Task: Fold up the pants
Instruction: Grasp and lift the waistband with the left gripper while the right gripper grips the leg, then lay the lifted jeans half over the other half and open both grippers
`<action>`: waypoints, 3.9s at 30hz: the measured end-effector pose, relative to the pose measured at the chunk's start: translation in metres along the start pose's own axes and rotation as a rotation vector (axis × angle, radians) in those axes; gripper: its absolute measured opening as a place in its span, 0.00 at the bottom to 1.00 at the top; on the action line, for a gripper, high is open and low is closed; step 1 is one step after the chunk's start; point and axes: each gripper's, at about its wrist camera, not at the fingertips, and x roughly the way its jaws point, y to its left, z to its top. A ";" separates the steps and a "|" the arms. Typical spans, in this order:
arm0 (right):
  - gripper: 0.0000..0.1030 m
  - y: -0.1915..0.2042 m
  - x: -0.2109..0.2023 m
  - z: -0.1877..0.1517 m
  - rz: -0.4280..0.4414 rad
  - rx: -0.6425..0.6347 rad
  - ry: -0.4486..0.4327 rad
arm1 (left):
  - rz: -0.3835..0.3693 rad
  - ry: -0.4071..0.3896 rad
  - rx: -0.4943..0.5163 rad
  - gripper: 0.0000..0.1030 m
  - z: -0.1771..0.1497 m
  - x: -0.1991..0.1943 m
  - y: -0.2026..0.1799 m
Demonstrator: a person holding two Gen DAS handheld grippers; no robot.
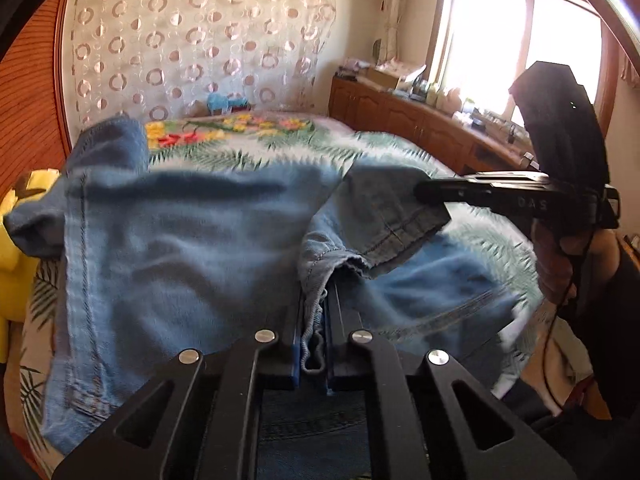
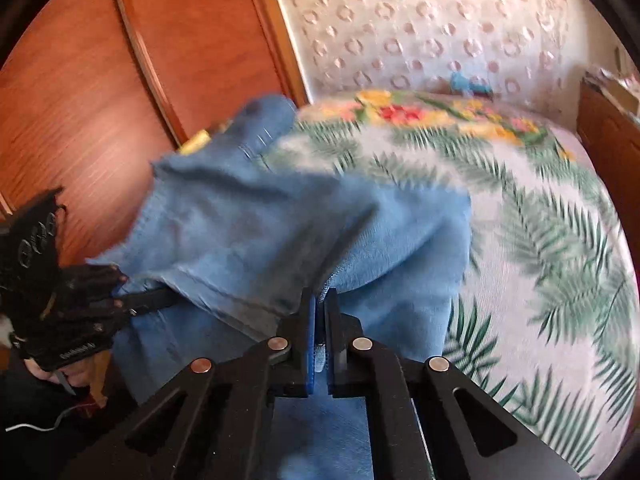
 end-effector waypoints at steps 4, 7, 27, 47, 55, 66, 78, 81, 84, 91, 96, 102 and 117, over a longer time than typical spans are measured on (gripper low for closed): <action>0.02 0.016 -0.043 0.036 -0.017 -0.071 -0.128 | -0.027 -0.104 0.031 0.09 0.022 -0.044 -0.017; 0.02 0.033 -0.073 0.065 -0.036 -0.131 -0.216 | -0.025 -0.167 0.068 0.09 0.036 -0.074 -0.029; 0.01 0.100 0.041 0.142 0.071 -0.292 -0.149 | 0.103 -0.089 -0.076 0.09 -0.020 -0.087 0.035; 0.13 0.119 0.116 0.169 0.059 -0.280 0.009 | 0.113 0.032 -0.198 0.37 -0.055 -0.059 0.074; 0.50 0.075 0.055 0.159 0.023 -0.257 -0.074 | 0.137 -0.011 -0.194 0.77 -0.048 -0.067 0.075; 0.50 -0.038 0.006 0.104 -0.142 -0.097 -0.002 | 0.208 -0.011 -0.206 0.77 -0.042 -0.054 0.081; 0.50 -0.061 0.057 0.102 -0.064 0.106 0.139 | 0.221 0.013 -0.193 0.77 -0.044 -0.047 0.081; 0.50 -0.061 0.062 0.105 -0.053 0.118 0.149 | 0.220 0.015 -0.192 0.77 -0.045 -0.046 0.082; 0.50 -0.058 0.064 0.112 -0.041 0.133 0.151 | 0.222 0.018 -0.189 0.77 -0.046 -0.046 0.082; 0.08 -0.052 0.062 0.129 -0.042 0.088 0.020 | 0.222 0.017 -0.191 0.77 -0.047 -0.047 0.083; 0.08 -0.037 0.040 0.129 -0.063 0.041 -0.049 | 0.223 0.015 -0.195 0.77 -0.047 -0.047 0.084; 0.28 -0.036 0.041 0.112 -0.118 0.001 0.021 | 0.224 0.009 -0.184 0.77 -0.045 -0.048 0.079; 0.51 -0.004 -0.046 0.018 -0.130 -0.007 0.024 | 0.213 -0.054 -0.138 0.77 -0.031 -0.063 0.054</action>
